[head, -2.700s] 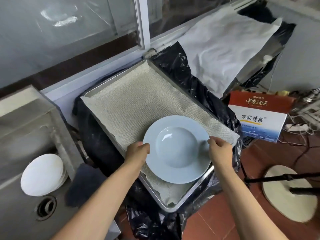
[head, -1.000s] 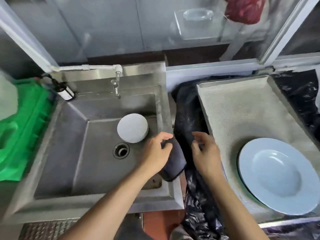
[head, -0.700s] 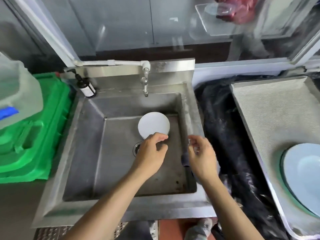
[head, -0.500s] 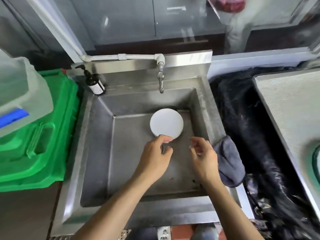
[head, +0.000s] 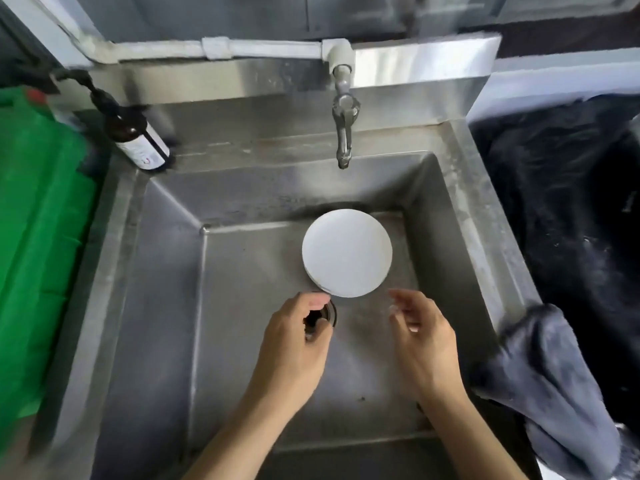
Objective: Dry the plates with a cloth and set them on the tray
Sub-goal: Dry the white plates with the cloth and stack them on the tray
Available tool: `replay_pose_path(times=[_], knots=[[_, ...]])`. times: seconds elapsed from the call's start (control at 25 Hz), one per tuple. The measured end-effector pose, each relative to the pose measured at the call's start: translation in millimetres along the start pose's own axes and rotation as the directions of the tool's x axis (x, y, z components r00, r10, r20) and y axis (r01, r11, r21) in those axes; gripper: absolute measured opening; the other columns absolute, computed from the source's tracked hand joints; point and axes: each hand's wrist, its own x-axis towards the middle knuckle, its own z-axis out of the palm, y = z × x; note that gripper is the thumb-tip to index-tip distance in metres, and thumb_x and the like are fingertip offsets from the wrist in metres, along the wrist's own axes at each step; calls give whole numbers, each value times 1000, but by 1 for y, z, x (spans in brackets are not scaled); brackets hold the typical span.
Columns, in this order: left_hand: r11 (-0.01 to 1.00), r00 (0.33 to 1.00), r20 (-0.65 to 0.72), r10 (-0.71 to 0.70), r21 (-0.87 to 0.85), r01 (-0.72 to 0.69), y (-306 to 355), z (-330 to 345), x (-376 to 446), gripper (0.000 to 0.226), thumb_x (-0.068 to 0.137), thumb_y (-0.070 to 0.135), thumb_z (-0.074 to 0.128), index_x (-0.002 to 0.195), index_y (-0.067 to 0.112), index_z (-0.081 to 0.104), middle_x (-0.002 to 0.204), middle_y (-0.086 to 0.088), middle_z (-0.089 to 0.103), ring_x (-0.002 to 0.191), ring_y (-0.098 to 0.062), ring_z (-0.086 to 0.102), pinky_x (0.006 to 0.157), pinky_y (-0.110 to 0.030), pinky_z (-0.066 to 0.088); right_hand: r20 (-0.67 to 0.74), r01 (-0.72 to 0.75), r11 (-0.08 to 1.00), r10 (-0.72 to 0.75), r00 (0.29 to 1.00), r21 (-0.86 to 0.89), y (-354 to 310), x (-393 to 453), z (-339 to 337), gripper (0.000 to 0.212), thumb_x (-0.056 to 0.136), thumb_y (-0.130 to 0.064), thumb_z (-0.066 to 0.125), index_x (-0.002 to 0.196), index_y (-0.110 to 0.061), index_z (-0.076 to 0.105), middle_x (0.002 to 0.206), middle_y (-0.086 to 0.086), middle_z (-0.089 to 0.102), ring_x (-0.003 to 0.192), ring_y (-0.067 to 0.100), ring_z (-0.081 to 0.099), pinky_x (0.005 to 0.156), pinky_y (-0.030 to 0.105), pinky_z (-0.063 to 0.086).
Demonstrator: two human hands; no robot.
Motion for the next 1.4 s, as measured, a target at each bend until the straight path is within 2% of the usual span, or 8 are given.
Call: replay_pose_path(times=[0.08,0.24,0.4,0.6,0.84,0.96,1.12,1.4], knots=[[1000,1000,-23,-15,15,16,-17,10,24,29,95,13,60,117,30,66,115,18,66,109,1,60,92,-18,49,5,-15,1000,15,1000,10,11,26,18,21,100,-19,59,114,-32,68,105,-11,66,90,-2,61,76,15,46],[998,997,-62,-54,27,56,-55,29,76,37,92,9,58,124,29,61,124,15,62,115,-3,58,92,-18,45,-13,-29,999,29,999,16,35,82,54,27,101,-20,55,125,-28,66,115,-6,63,97,8,61,89,33,50],[992,989,-82,-123,20,125,-87,45,116,44,93,15,57,134,30,52,133,17,53,126,-6,50,94,-20,39,-109,-103,995,104,989,15,61,127,78,36,103,-19,52,137,-26,60,125,-3,54,105,13,57,90,30,42],[984,982,-62,-178,9,178,-107,57,151,55,92,26,60,143,38,42,131,24,48,115,-1,50,93,-23,40,-160,-175,984,177,971,26,77,164,96,37,104,-19,50,140,-24,59,126,0,49,108,17,51,91,32,39],[964,968,2,-253,-80,252,-110,66,167,73,76,35,51,148,31,41,106,20,64,102,-2,64,87,-25,48,-184,-167,986,166,969,8,85,181,96,24,99,-19,62,121,-24,68,111,-6,59,93,11,58,85,30,44],[942,954,21,-301,-152,300,-105,67,167,77,72,35,51,148,30,40,123,9,65,113,-12,63,99,-41,52,-206,-214,974,226,952,80,83,183,97,15,95,-15,66,103,-29,65,92,-10,67,81,4,62,83,33,54],[924,944,30,-330,-195,329,-100,67,158,79,71,35,52,149,30,38,142,6,55,122,-16,58,105,-44,48,-219,-204,970,230,948,132,78,179,97,16,96,-11,64,104,-25,66,84,-15,65,73,-7,64,68,18,50],[884,914,-77,-398,-297,360,-93,42,106,79,69,29,55,146,32,39,118,27,53,114,-5,61,98,-45,54,-128,-151,977,171,977,147,56,137,88,16,96,-12,61,109,-22,65,89,-15,66,75,-18,61,55,1,45]])
